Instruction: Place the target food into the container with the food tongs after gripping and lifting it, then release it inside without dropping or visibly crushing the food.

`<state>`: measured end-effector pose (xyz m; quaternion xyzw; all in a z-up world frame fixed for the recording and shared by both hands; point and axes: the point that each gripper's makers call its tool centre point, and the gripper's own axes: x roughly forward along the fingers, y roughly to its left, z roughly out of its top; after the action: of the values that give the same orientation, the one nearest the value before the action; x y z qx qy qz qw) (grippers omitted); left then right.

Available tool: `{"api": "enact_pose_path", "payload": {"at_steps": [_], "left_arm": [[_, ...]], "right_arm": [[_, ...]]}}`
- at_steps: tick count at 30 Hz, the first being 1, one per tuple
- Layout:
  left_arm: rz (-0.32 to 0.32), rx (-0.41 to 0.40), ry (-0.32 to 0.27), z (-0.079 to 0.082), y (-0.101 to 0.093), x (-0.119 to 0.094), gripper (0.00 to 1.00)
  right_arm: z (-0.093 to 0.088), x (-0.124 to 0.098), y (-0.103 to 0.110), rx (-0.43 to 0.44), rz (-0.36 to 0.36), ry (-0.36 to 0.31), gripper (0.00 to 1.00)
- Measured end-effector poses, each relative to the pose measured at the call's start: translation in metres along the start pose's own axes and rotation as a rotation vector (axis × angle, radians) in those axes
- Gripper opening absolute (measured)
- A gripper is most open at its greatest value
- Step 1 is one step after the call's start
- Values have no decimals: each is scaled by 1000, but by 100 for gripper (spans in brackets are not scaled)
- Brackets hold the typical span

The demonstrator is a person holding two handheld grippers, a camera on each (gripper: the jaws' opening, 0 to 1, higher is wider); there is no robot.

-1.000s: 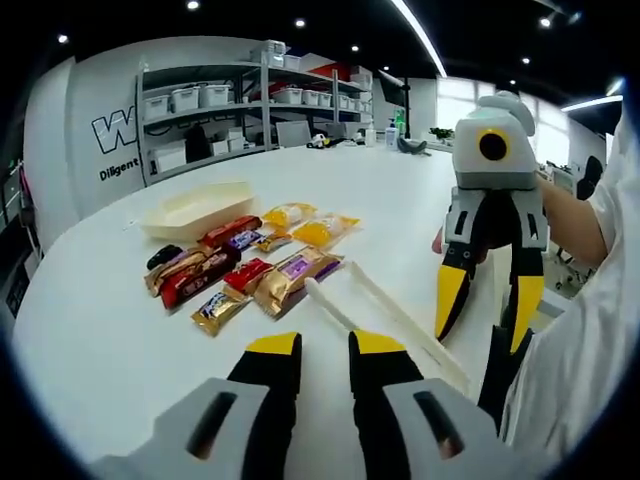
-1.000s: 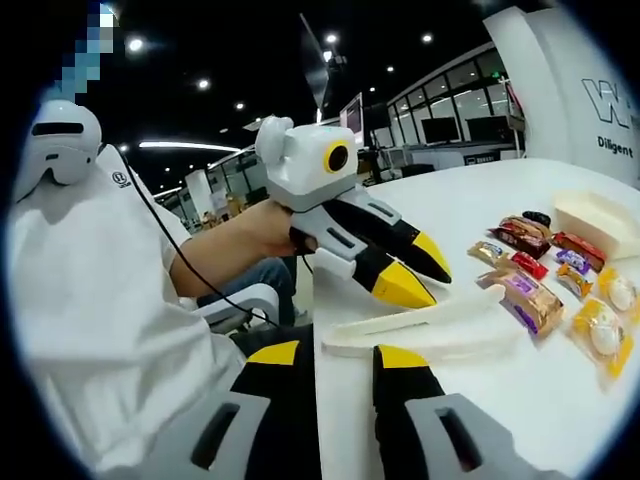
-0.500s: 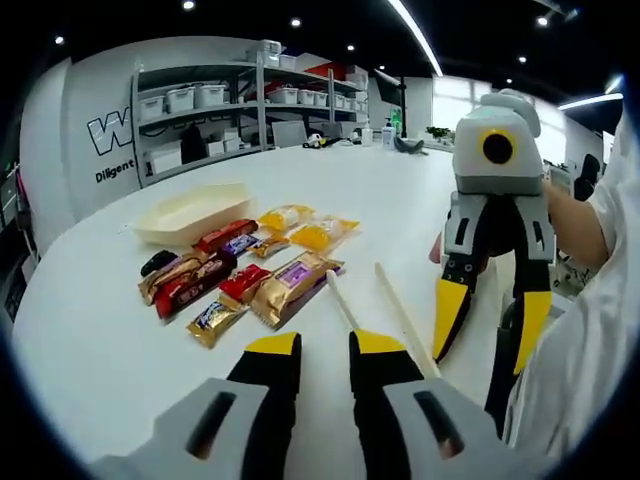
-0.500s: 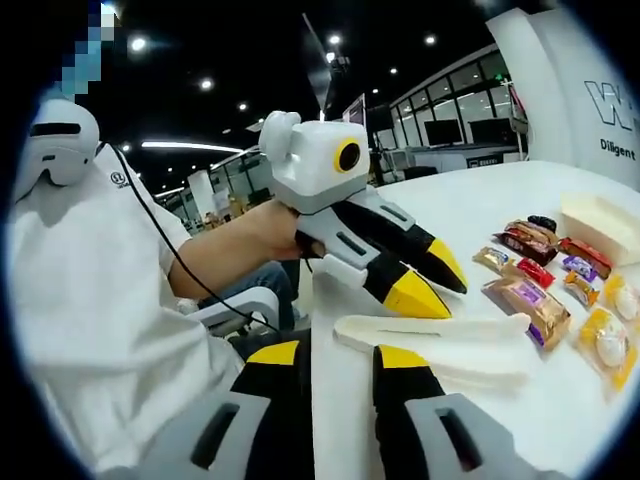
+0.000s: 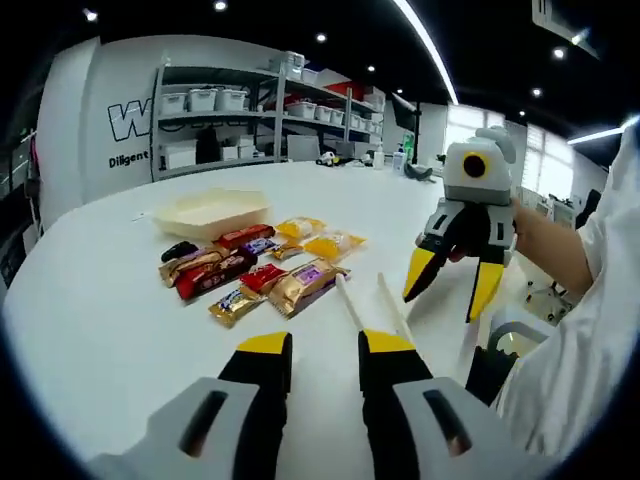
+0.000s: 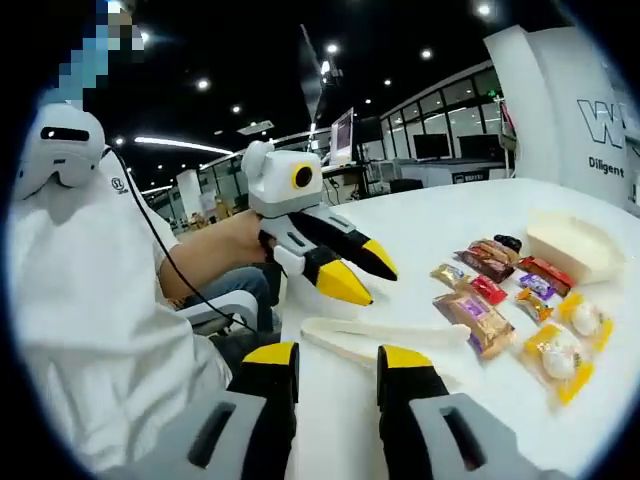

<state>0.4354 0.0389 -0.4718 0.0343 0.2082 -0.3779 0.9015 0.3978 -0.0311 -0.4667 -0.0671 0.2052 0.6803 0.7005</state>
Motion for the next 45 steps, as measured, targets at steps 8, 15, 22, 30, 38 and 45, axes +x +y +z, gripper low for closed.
{"api": "enact_pose_path", "payload": {"at_steps": [8, 15, 22, 30, 38, 45], "left_arm": [[-25, -19, -19, -5, -22, -13, 32], [-45, 8, -2, -14, -41, -14, 34], [-49, 38, 32, -24, -49, -9, 36], [-26, 83, 76, -33, -43, -7, 31], [-25, 111, 93, -35, -41, -6, 27], [-1, 122, 98, -34, -32, -10, 20]], "right_arm": [[-1, -7, -27, -60, -54, -10, 27], [-7, -7, -41, -101, -74, 11, 27], [-13, -5, -51, -112, -93, 16, 23], [-16, -4, -55, -140, -105, 19, 20], [-21, -2, -55, -162, -105, 41, 18], [-26, -2, -51, -170, -93, 47, 14]]}}
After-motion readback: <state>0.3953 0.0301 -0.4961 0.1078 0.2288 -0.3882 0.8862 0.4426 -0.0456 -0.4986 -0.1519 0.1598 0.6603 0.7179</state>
